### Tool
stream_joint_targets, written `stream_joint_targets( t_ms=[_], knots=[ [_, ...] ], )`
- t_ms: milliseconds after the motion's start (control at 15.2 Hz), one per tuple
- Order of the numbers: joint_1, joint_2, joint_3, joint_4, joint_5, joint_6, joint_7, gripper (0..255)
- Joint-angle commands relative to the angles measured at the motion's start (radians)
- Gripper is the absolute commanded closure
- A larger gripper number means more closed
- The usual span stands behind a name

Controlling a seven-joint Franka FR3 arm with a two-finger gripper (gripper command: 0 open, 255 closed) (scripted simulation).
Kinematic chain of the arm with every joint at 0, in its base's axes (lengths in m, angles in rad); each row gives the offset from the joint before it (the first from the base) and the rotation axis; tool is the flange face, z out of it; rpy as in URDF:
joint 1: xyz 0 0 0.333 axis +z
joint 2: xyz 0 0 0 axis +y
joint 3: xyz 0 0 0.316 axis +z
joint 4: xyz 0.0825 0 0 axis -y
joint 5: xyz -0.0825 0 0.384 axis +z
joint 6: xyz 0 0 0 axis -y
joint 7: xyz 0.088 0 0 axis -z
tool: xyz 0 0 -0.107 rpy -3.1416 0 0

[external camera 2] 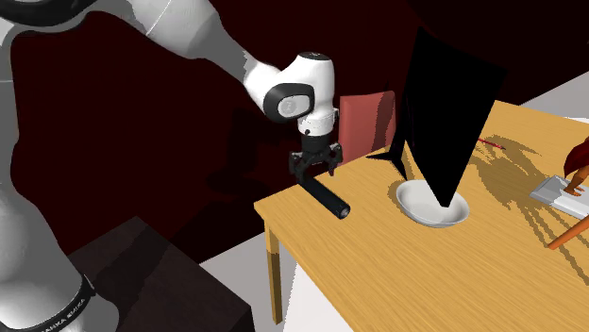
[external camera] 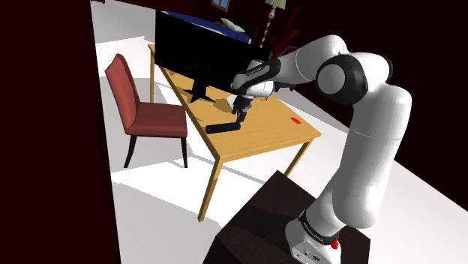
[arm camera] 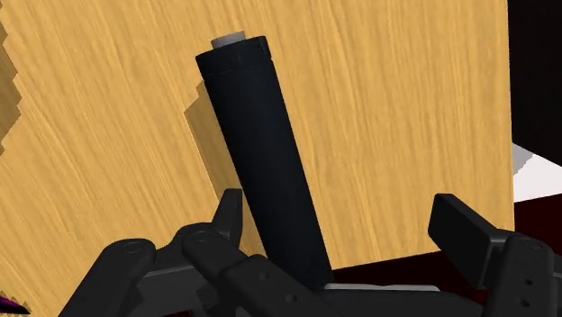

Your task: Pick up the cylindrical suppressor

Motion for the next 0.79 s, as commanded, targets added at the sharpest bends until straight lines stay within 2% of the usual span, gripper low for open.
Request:
stream_joint_targets(
  t_ms=[0,264,726],
  knots=[
    [-0.035,0.086,0.035,0.072,0.038,0.001,-0.086,0],
    [-0.085,0.217,0.093,0.194,0.066,-0.002,-0.192,0],
    [-0.106,0.289,0.122,0.198,0.101,0.064,-0.216,0]
  ],
)
